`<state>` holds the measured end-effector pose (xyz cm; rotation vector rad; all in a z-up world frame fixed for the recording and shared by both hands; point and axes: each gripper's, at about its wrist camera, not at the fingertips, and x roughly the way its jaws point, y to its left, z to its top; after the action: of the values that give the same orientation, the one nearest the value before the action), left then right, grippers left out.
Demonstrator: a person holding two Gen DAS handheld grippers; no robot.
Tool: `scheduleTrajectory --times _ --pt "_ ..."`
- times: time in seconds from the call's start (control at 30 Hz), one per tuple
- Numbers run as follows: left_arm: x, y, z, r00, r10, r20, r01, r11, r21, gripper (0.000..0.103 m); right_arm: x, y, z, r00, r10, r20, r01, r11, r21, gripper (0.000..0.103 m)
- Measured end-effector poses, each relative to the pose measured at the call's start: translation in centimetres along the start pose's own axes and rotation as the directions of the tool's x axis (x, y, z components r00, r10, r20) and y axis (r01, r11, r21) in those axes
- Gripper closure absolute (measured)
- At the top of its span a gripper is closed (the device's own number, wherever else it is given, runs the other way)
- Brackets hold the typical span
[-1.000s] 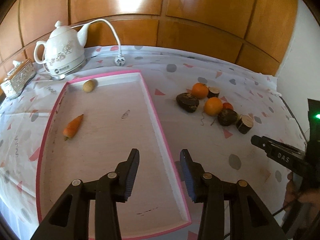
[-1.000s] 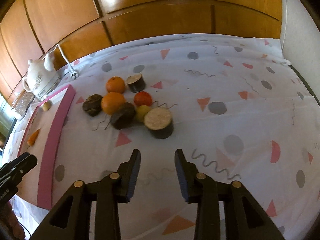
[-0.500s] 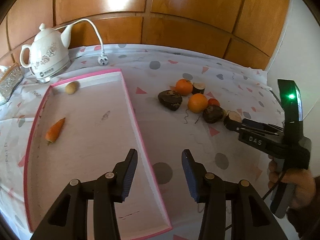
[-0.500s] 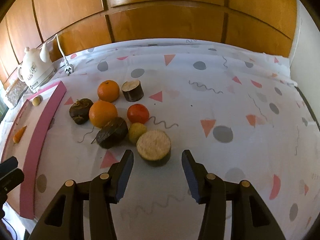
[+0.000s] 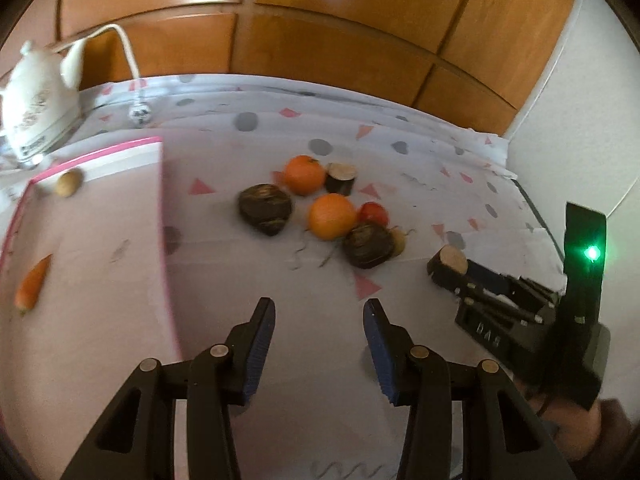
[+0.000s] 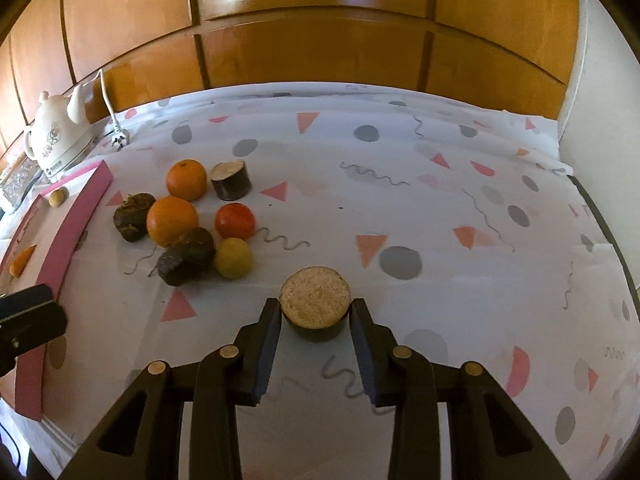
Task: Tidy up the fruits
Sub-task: 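Grasp the dark brown round tuber with the left tool, then carry the tuber with the left tool while the right tool carries the log slice into the tray, releasing both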
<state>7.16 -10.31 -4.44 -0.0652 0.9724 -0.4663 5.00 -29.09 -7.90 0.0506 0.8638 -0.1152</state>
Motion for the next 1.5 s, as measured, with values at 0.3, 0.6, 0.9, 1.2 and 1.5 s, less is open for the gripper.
scheduleTrajectory --times 0.3,0.6,0.9,1.2,1.5 --pt "4.0 -2.3 2.2 0.997 -0.059 -0.051 0.058 0.998 -0.027 0.056 -0.2 -1.2 -0.4 1.000 0.020 0.005 -0.020 0.999 0.028 0.068" --pt "7.0 -2.4 3.8 0.994 -0.091 -0.067 0.083 0.989 -0.121 0.056 -0.1 -1.6 -0.4 0.999 0.045 0.008 -0.046 0.998 0.039 0.067" --pt "8.1 -1.8 3.8 0.989 -0.130 -0.063 0.120 0.982 -0.144 0.060 -0.1 -1.5 -0.6 0.999 0.047 0.016 -0.047 0.998 0.038 0.067" --pt "4.3 -1.1 -0.2 0.997 -0.059 -0.044 0.059 0.998 0.000 0.060 -0.2 -1.4 -0.6 0.999 0.046 0.010 -0.046 0.998 0.037 0.067" --pt "2.0 -0.7 -2.6 0.999 0.038 0.011 -0.038 0.996 0.077 0.060 -1.1 0.3 -1.2 0.998 0.068 0.002 -0.068 0.998 -0.009 0.067"
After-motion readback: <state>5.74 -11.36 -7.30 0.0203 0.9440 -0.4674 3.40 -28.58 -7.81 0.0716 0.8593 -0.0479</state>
